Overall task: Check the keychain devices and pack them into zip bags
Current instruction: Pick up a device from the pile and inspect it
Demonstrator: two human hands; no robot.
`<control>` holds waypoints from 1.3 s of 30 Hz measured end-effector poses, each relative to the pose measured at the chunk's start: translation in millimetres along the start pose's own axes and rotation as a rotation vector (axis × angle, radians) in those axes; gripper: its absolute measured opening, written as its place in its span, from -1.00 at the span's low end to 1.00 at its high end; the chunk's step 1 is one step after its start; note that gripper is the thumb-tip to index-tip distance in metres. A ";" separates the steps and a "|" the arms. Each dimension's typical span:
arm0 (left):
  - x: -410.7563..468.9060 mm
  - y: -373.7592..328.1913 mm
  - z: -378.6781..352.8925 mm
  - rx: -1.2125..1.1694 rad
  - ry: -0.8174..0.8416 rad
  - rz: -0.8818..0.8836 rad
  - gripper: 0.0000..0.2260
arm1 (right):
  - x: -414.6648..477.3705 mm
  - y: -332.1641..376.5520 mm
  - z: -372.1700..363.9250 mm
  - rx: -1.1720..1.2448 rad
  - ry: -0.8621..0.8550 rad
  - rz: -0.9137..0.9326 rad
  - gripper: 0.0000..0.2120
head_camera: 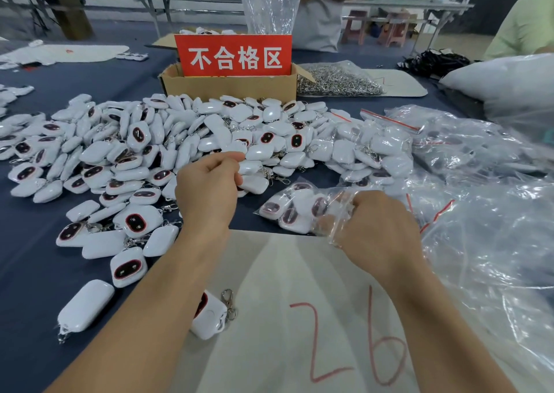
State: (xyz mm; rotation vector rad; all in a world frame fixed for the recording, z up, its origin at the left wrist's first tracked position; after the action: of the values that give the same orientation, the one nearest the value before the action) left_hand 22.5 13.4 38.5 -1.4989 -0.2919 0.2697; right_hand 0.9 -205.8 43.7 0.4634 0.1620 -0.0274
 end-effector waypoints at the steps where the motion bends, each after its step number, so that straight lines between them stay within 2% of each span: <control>1: 0.2 0.5 0.2 0.035 0.006 -0.006 -0.73 | -0.8 -0.1 2.7 0.036 -0.028 -0.016 -0.72; 3: -1.1 1.3 -1.2 0.175 0.062 -0.034 -0.73 | -2.0 -1.3 8.5 0.083 -0.105 -0.064 -0.78; 7: -10.9 3.4 -15.9 0.509 0.391 -0.158 -0.74 | -3.9 -0.9 11.9 0.182 -0.336 -0.123 -0.81; 9: -16.7 7.3 -24.5 0.637 0.514 -0.246 -0.73 | -4.1 -2.5 12.3 0.324 -0.517 -0.071 -0.83; 11: -21.2 12.9 -31.0 0.760 0.614 -0.275 -0.58 | -7.5 -0.4 12.2 0.492 -0.626 0.073 -0.79; 13: -24.4 17.7 -34.4 0.827 0.715 -0.225 -0.44 | -10.2 6.0 8.5 0.510 -0.553 0.230 -0.74; 15: -24.6 20.2 -35.9 0.868 0.772 -0.218 -0.39 | -10.2 15.4 -0.1 0.405 -0.339 0.362 -0.64; 18: -22.3 18.9 -34.4 0.833 0.749 -0.203 -0.29 | -4.9 19.4 -14.0 0.115 -0.020 0.441 -0.54; 20: -19.6 17.9 -33.4 0.857 0.736 -0.197 -0.22 | -3.2 17.1 -19.3 0.004 0.072 0.419 -0.52; 24: -22.9 16.2 -33.8 0.875 0.679 -0.214 -0.30 | -0.5 13.3 -20.2 0.086 -0.002 0.331 -0.41; 27: -24.0 11.4 -28.3 0.871 0.582 -0.238 -0.49 | 0.8 12.0 -23.8 0.112 -0.021 0.290 -0.52; 30: -9.6 2.1 -8.4 0.919 0.340 -0.285 -0.60 | 2.0 8.2 -26.2 0.142 -0.018 0.272 -0.68; 32: 0.3 4.9 4.6 1.038 0.277 -0.307 -0.54 | 0.0 12.9 -27.5 0.201 -0.059 0.325 -0.68; 35: 6.4 17.8 9.5 1.122 0.326 -0.225 -0.45 | -6.9 26.9 -29.4 0.313 -0.142 0.454 -0.65; 39: 13.1 26.8 4.4 1.156 0.309 -0.263 -0.48 | -9.9 33.1 -38.0 0.204 0.045 0.471 -0.60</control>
State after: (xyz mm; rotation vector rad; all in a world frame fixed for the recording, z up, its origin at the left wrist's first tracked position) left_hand 33.3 23.6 12.3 -0.3367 -0.0440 -0.0303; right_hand -12.5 -159.4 26.4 0.6971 0.0911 0.4313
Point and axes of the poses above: each hand's wrist, its own x-axis towards the middle knuckle, its own z-axis out of the back of the hand, y = z × x, the point moved 1 cm from there along x, towards the middle knuckle, and after that the axes turned 15 degrees about y, right-handed, at the moved point
